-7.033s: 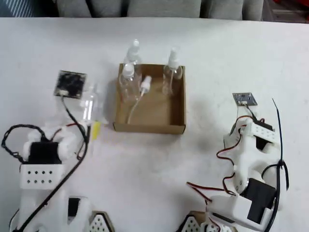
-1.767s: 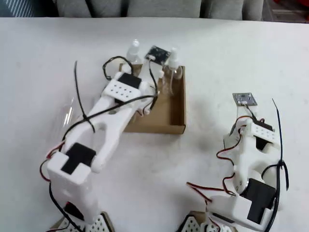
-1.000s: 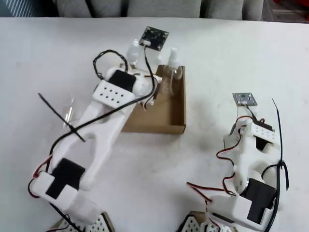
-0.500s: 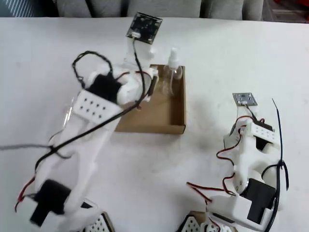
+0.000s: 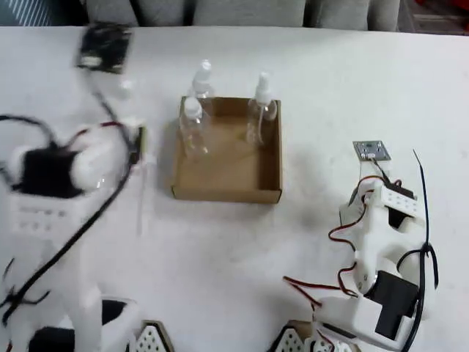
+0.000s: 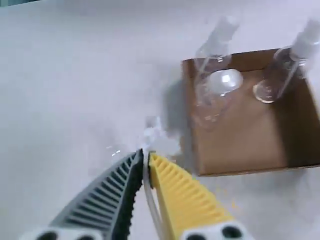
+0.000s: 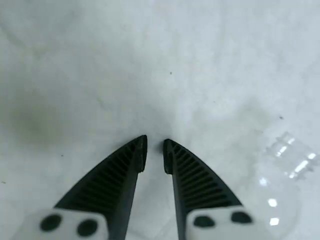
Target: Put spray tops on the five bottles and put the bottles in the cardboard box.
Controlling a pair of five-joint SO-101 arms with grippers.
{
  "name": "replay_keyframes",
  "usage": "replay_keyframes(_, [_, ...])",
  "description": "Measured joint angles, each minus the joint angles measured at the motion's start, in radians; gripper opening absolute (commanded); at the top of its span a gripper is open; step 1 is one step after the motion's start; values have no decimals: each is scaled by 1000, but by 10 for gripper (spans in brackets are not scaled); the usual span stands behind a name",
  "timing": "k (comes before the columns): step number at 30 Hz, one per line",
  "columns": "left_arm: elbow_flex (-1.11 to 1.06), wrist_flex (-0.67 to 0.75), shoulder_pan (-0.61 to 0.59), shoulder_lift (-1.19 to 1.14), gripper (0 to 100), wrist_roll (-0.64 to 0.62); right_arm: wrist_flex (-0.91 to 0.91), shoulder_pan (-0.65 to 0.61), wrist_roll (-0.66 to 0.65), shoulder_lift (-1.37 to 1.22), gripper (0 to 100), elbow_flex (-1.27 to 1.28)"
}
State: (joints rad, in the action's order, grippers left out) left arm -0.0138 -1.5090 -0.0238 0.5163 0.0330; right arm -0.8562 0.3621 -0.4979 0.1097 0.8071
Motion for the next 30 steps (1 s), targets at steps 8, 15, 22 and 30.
replay_keyframes(8, [-143, 5, -339, 25, 20, 106, 0, 0, 5, 0, 36, 0])
replay_keyframes(15, [-493, 244, -465, 26, 20, 163, 0, 0, 20, 0, 36, 0])
replay_keyframes(22, [-687, 322, -462, 40, 20, 167, 0, 0, 28, 0, 36, 0])
replay_keyframes(30, [-657, 221, -428, 207, 20, 166, 0, 0, 31, 0, 35, 0])
